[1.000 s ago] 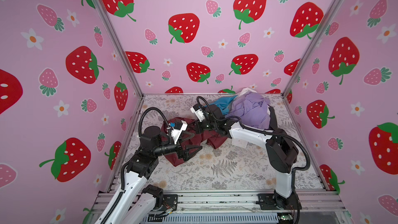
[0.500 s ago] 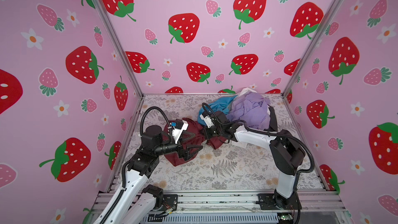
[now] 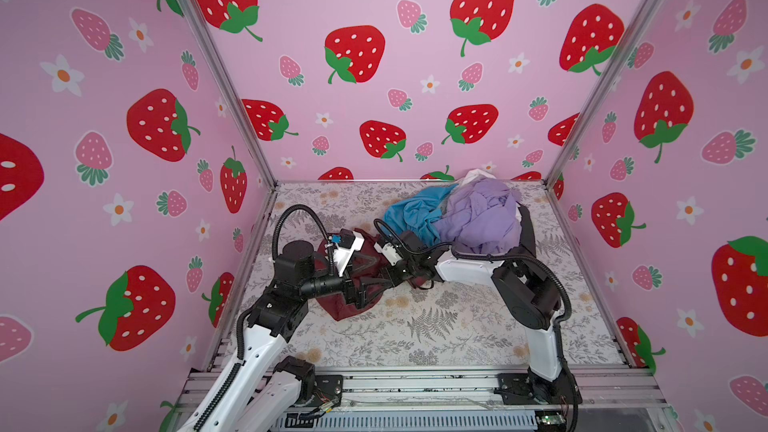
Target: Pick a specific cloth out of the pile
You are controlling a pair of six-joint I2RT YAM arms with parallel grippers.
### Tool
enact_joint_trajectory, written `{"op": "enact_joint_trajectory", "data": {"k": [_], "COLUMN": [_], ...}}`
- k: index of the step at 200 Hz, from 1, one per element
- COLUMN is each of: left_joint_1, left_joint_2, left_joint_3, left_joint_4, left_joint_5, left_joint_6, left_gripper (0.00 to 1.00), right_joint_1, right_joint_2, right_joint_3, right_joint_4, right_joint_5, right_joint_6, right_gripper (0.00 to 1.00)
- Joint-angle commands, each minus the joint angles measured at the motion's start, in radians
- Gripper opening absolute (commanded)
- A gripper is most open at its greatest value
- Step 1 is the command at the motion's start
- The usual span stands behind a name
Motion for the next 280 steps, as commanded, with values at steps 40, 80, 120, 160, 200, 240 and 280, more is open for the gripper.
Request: {"op": "enact_joint_trajectory", "data": {"k": [40, 80, 120, 160, 200, 240, 280], "left_joint_1": [-0.004, -0.004, -0.004, -0.004, -0.004, -0.004, -0.003], "left_joint_2": [-0.005, -0.005, -0.005, -0.005, -0.005, -0.006, -0.010], "left_joint_3": [0.007, 0.005, 0.004, 0.004, 0.005, 0.005, 0.008], "left_joint_4": [0.004, 0.005, 0.005, 0.005, 0.005, 0.007, 0.008], "left_joint_5": [0.005, 0.004, 0.003, 0.000, 0.000, -0.001, 0.006], "left_joint_6": [0.023, 0.025, 0.028, 0.032, 0.034, 0.037, 0.036], "left_gripper": [0.99, 0.99, 0.99, 0.99, 0.99, 0.99, 0.99], "right_joint_1": [0.033, 0.037, 0.037, 0.037, 0.037, 0.032, 0.032], "right_joint_2": [0.114, 0.220, 0.341, 0.505, 0.614, 0.658, 0.590], "right_joint_3": [0.138, 0.249, 0.406, 0.650, 0.822, 0.889, 0.801], "right_joint_4": [0.061, 0.097, 0.161, 0.212, 0.269, 0.289, 0.363], "right_joint_5": [-0.089, -0.121, -0.162, -0.217, -0.212, -0.208, -0.206], "right_joint_6": [0.069, 0.155, 0.260, 0.363, 0.434, 0.457, 0.428], "right_gripper": [0.55, 0.55, 0.54, 0.54, 0.56, 0.57, 0.72]}}
